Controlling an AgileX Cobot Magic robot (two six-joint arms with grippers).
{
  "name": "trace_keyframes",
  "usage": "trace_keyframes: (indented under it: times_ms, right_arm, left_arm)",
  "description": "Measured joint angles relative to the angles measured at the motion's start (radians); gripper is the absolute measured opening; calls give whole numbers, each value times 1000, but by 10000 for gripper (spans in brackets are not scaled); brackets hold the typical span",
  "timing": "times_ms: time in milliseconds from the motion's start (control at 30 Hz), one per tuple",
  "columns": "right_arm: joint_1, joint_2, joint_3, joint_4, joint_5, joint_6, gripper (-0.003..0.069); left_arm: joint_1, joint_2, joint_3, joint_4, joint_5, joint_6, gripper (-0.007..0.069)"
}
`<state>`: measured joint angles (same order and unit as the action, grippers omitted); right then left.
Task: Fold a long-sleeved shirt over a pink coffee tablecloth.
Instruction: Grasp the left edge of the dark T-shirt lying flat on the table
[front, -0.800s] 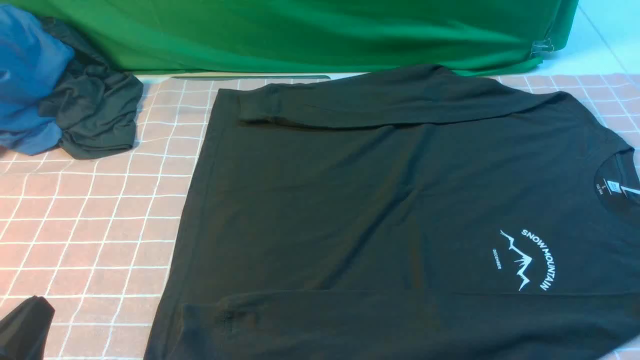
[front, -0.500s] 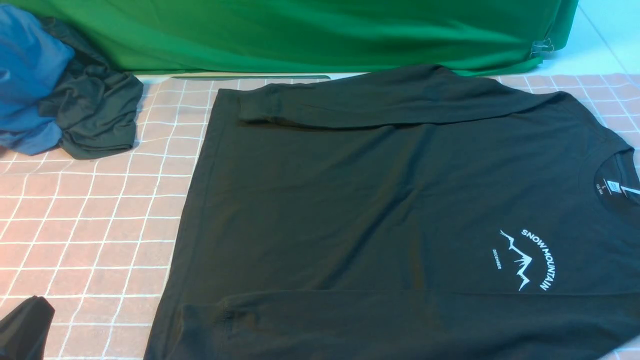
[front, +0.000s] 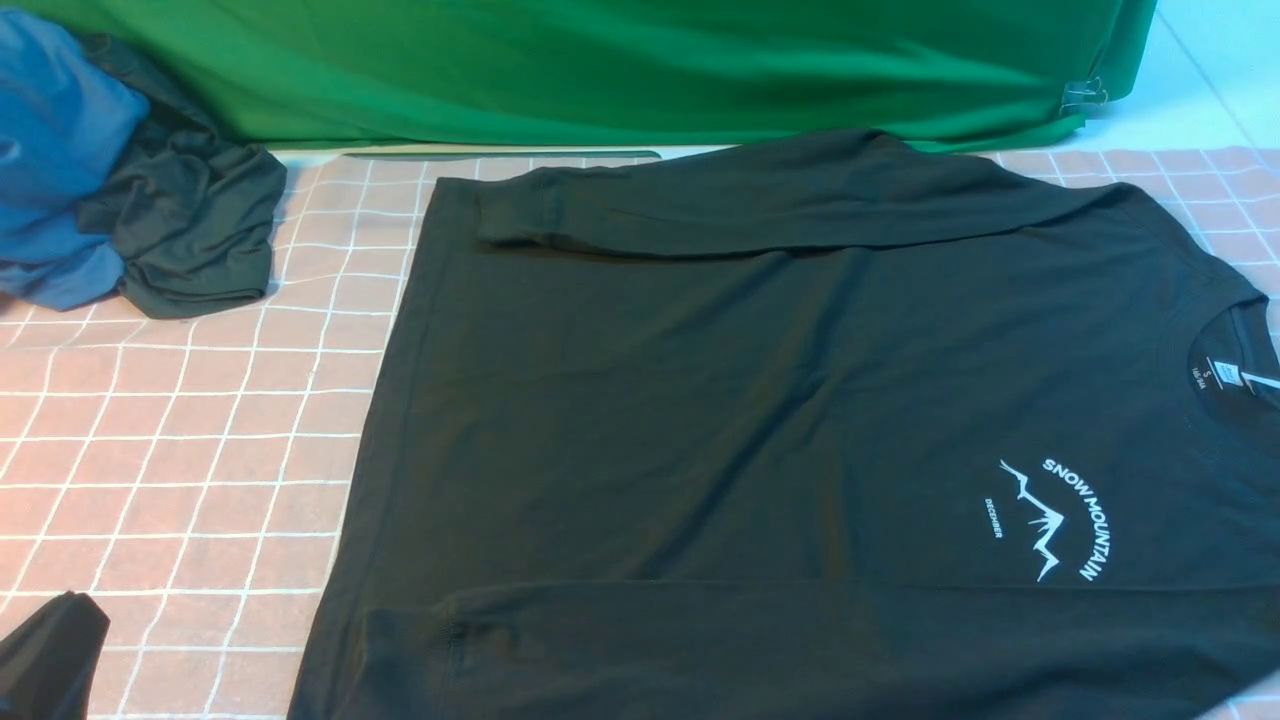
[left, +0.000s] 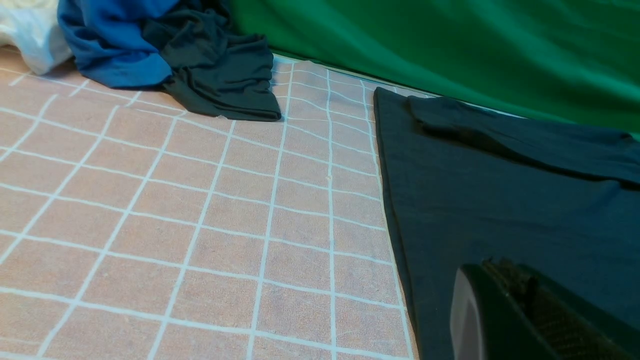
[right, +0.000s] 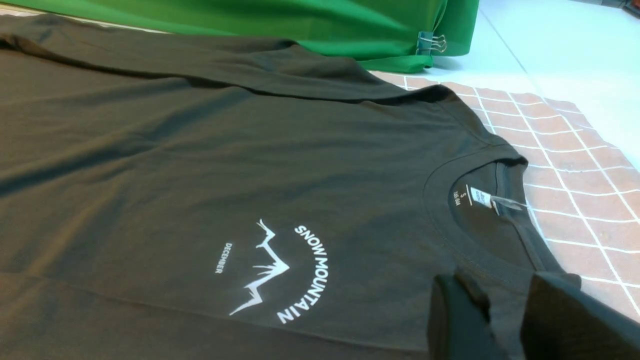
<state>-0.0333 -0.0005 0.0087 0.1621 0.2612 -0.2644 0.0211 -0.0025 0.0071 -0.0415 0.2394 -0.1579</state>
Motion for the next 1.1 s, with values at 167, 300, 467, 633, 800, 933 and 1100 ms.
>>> trace_keyframes:
  times_ms: [167, 300, 467, 633, 800, 933, 1100]
  right_arm:
    - [0, 0, 0, 0, 0, 0, 242]
    - [0, 0, 0, 0, 0, 0, 242]
    - [0, 0, 0, 0, 0, 0, 242]
    - [0, 0, 0, 60, -43, 34, 242]
    - [0, 0, 0, 321, -208, 217, 242]
    - [0, 0, 0, 368, -310, 264, 242]
    - [0, 0, 0, 380, -366, 278, 242]
  left_arm:
    - [0, 0, 0, 34, -46, 0, 15]
    - [0, 0, 0, -56, -156, -38, 15]
    - [0, 0, 0, -208, -302, -119, 15]
    - [0, 0, 0, -236, -396, -226, 15]
    - [0, 0, 0, -237, -576, -441, 15]
    - [1, 0, -16, -234, -802, -561, 15]
    - [1, 103, -261, -220, -582, -588, 15]
